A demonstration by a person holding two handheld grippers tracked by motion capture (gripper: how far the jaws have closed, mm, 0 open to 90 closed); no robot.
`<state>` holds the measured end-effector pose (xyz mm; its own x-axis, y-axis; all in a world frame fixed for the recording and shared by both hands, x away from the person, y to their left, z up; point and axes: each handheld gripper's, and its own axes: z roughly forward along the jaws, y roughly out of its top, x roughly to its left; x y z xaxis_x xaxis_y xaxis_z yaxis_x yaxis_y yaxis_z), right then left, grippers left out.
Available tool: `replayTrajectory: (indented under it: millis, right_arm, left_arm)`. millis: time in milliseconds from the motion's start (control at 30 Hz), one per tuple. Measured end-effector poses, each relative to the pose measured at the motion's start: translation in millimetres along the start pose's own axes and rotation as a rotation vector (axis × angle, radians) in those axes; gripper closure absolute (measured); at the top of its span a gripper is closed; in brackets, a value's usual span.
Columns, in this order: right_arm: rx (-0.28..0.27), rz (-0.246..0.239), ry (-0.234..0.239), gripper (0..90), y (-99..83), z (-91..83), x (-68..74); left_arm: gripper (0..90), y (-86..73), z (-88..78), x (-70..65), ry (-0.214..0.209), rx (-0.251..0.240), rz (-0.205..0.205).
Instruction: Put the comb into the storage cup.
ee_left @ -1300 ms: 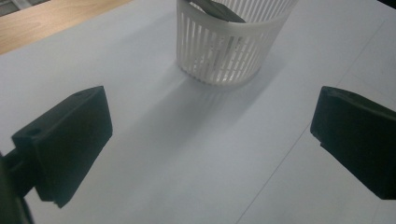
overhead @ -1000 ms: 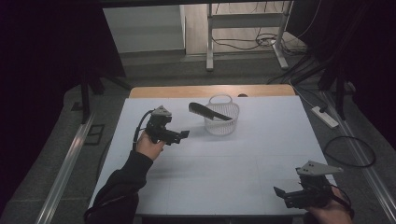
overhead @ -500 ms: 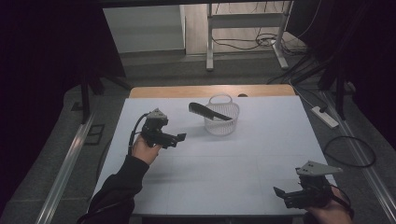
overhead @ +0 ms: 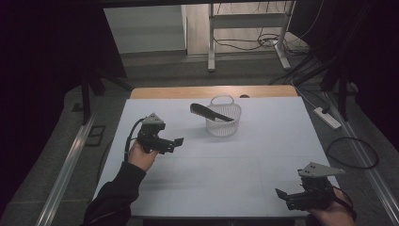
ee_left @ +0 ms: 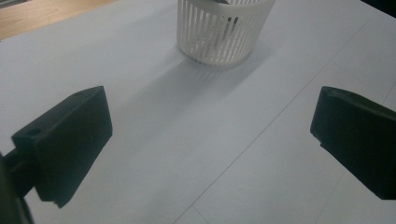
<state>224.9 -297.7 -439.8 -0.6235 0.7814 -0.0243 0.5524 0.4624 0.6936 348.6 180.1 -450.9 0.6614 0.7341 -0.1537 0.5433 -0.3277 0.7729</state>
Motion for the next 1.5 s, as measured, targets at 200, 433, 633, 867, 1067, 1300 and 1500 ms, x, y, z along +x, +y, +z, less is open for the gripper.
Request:
replayTrajectory:
  millis: [200, 433, 633, 867, 1067, 1300, 1500]
  right_arm:
    - [-0.002, 0.004, -0.009, 0.0, 0.1, -0.2, 0.2]
    - [-0.007, 0.008, -0.015, 0.0, 0.1, -0.7, 0.1]
    - [-0.004, 0.008, -0.01, 0.0, 0.2, -0.3, -0.1]
    - [0.004, -0.009, -0.011, 0.0, 0.6, 0.5, 1.3]
    - [0.002, -0.01, -0.013, 0.0, 0.6, 0.3, 1.3]
    - [0.005, -0.014, -0.013, 0.0, 0.7, 0.4, 1.7]
    - [0.006, -0.016, -0.012, 0.0, 0.7, 0.6, 2.0]
  left_arm:
    - [0.0, -3.0, -4.8, -2.5, 0.001, -0.004, -0.001]
    - [0.0, -6.7, -10.6, -5.0, 0.005, -0.007, -0.003]
    - [0.0, -11.6, -18.2, -6.0, 0.012, -0.013, -0.014]
    - [0.0, -19.1, -26.1, -8.0, 0.016, -0.015, -0.024]
    - [0.0, -23.5, -32.7, -10.0, 0.022, -0.021, -0.032]
    - [0.0, -28.6, -40.2, -11.0, 0.027, -0.027, -0.038]
    - [0.0, -32.7, -45.9, -12.2, 0.029, -0.033, -0.047]
